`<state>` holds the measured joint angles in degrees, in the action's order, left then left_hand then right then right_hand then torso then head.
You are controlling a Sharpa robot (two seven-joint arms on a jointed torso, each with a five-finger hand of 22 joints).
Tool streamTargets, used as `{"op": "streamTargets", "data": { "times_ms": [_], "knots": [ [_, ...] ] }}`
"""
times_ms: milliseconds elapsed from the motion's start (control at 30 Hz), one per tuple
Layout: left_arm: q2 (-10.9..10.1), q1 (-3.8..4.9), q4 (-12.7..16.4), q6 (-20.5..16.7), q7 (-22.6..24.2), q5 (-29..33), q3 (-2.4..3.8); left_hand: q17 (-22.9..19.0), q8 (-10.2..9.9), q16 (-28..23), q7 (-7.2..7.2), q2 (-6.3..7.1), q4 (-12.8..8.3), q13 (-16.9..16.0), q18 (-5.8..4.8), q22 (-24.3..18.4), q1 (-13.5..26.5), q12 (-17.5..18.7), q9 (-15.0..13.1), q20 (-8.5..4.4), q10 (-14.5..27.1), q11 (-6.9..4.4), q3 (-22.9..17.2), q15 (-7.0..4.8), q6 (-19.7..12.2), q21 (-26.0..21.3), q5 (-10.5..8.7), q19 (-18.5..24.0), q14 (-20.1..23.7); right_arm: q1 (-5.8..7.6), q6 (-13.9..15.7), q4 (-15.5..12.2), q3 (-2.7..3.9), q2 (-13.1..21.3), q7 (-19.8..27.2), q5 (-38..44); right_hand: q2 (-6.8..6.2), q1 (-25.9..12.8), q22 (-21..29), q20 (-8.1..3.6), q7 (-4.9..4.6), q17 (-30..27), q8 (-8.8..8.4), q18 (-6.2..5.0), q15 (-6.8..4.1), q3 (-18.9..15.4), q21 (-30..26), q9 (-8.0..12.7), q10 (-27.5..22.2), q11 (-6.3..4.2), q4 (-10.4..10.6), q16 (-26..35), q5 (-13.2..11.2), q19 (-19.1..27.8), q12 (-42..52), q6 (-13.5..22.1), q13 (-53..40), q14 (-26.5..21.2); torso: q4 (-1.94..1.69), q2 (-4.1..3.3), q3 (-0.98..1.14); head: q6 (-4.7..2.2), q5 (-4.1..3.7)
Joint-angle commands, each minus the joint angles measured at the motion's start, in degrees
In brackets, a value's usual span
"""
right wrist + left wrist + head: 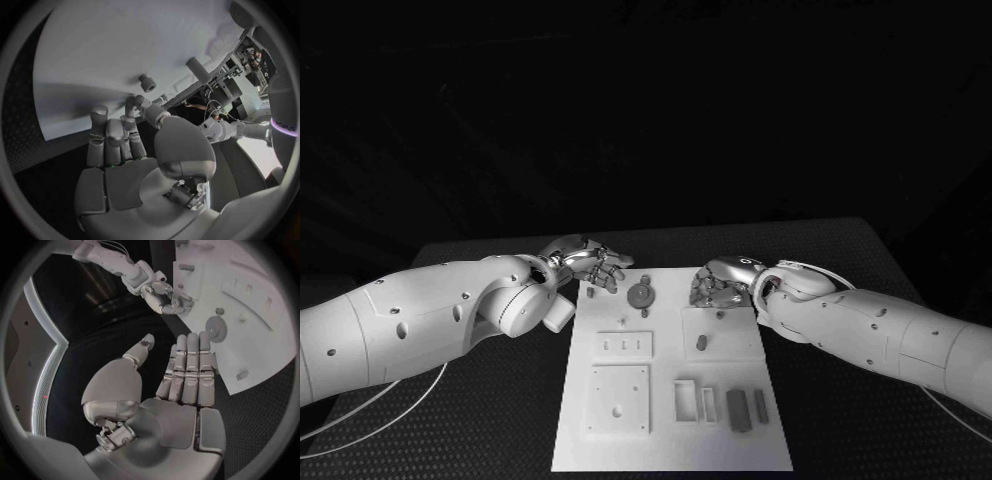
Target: Assemble the parts on the task board
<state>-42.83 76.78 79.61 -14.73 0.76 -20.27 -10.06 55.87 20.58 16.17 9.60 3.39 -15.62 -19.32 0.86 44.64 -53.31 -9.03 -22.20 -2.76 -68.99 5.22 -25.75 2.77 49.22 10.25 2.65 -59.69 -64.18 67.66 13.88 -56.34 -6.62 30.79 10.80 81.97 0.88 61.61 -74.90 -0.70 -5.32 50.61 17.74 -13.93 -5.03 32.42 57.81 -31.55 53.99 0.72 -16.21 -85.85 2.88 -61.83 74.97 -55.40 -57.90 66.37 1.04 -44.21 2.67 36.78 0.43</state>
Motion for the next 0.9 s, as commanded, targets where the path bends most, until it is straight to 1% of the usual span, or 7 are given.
{"op": "streamTargets", "data": {
  "times_ms": [33,133,267,500,633,767,900],
  "knots": [
    [0.1,0.07,0.1,0.9,0.7,0.4,0.04,0.1,-0.2,-0.2,0.14,-0.02,-0.4,-0.1,0.77,0.1,-0.4,0.2,-0.1,-0.11,0.4,0.07,-0.1,0.03,-0.2,-0.3,0.16,0.3,0.3,-0.11,0.4,-0.1,-0.04,-0.1,0.4,-0.1,0.98,0.2,-1.1,-0.49,-0.98,-0.1,0.59,-1.07,-0.49,0.1,0.3,-0.5,-0.1,-0.50,-0.3,-0.2,0.0,-0.1,0.2,-2.0,0.1,0.1,-0.04,0.03,-0.03,0.09,-0.05],
    [0.1,0.07,0.1,0.9,0.7,0.4,0.04,0.1,-0.2,-0.2,0.15,-0.03,-0.4,-0.1,0.76,0.1,-0.4,0.2,-0.1,-0.11,0.4,0.07,-0.1,0.03,-0.2,-0.3,0.16,0.3,0.3,-0.12,0.5,-0.1,-0.04,0.0,0.3,-1.2,1.12,0.1,-1.1,-0.53,-0.62,-0.1,1.16,-1.07,-0.77,0.0,0.4,-1.1,0.1,-0.82,-0.4,-0.2,0.0,-0.2,0.2,-2.7,0.1,0.2,-0.05,0.04,-0.03,0.09,-0.10],
    [0.1,0.07,0.1,1.0,0.6,0.4,0.04,0.1,-0.2,-0.3,0.19,-0.02,-0.4,-0.1,0.76,0.1,-0.4,0.2,-0.1,-0.10,0.5,0.08,-0.1,0.04,-0.2,-0.3,0.16,0.3,0.3,-0.14,0.4,-0.3,-0.04,0.0,0.2,-3.7,0.86,0.1,-1.1,-0.63,-0.27,-0.1,1.82,-1.07,-1.08,-0.2,0.5,-1.9,0.3,-1.16,-0.5,-0.3,0.0,-0.2,0.2,-3.3,0.1,0.3,0.01,0.04,-0.01,0.21,-0.11],
    [0.1,0.07,0.1,0.9,0.7,0.4,0.04,0.2,-0.2,-0.3,0.25,0.00,-0.4,-0.2,0.77,0.1,-0.4,0.3,0.0,-0.10,0.5,0.10,-0.1,0.04,-0.3,-0.4,0.16,0.3,0.3,-0.14,1.2,-0.4,-0.05,0.2,-1.1,-7.9,0.78,0.3,-1.1,-0.74,-0.04,-0.1,2.29,-1.07,-1.32,-0.2,0.5,-2.8,0.4,-1.40,-0.5,-0.4,0.0,-0.3,0.3,-3.5,0.1,0.3,0.04,0.04,0.03,0.29,-0.12],
    [0.1,0.07,0.0,0.9,1.3,0.4,0.04,0.2,-0.2,-0.3,0.27,0.01,-0.5,-0.2,0.78,0.1,-0.5,0.2,-0.1,-0.11,0.5,0.09,-0.1,0.04,-0.3,-0.4,0.17,0.3,0.3,-0.13,0.2,-0.8,-0.04,0.9,-1.7,-12.9,0.79,0.4,-1.1,-0.79,0.00,-0.1,2.36,-1.07,-1.39,-0.2,0.6,-3.0,0.5,-1.44,-0.5,-0.4,0.0,-0.3,0.3,-3.5,0.0,0.4,0.02,0.07,0.02,0.19,-0.18],
    [0.0,0.07,-0.1,-0.4,3.5,-1.4,0.04,0.3,0.0,-0.4,0.21,0.05,-0.9,-0.5,0.83,0.2,-1.5,0.2,-0.2,-0.14,0.4,0.02,-0.5,0.00,0.1,-0.4,0.17,0.3,0.2,0.00,-2.0,-1.9,0.10,1.9,-2.0,-18.0,0.86,0.4,-1.1,-0.82,0.01,-0.1,2.38,-1.07,-1.44,-0.1,0.6,-3.1,0.5,-1.47,-0.5,-0.4,0.0,-0.4,0.3,-3.4,0.0,0.4,0.03,0.09,0.03,-0.06,-0.10],
    [0.0,0.05,-0.3,-2.1,7.2,-7.1,0.04,0.6,0.6,-0.6,-0.05,0.52,-0.9,-0.9,0.80,0.4,-4.2,0.1,-0.5,-0.13,0.4,-0.03,-1.2,-0.02,1.0,-0.4,0.19,0.2,0.0,1.25,-6.8,-2.4,0.45,2.6,-2.4,-23.5,0.96,0.5,-1.1,-0.85,0.00,-0.1,2.38,-1.07,-1.48,-0.1,0.6,-3.2,0.5,-1.49,-0.5,-0.4,0.0,-0.4,0.3,-3.3,0.0,0.4,0.13,0.14,0.03,-0.67,0.02]
  ]
}}
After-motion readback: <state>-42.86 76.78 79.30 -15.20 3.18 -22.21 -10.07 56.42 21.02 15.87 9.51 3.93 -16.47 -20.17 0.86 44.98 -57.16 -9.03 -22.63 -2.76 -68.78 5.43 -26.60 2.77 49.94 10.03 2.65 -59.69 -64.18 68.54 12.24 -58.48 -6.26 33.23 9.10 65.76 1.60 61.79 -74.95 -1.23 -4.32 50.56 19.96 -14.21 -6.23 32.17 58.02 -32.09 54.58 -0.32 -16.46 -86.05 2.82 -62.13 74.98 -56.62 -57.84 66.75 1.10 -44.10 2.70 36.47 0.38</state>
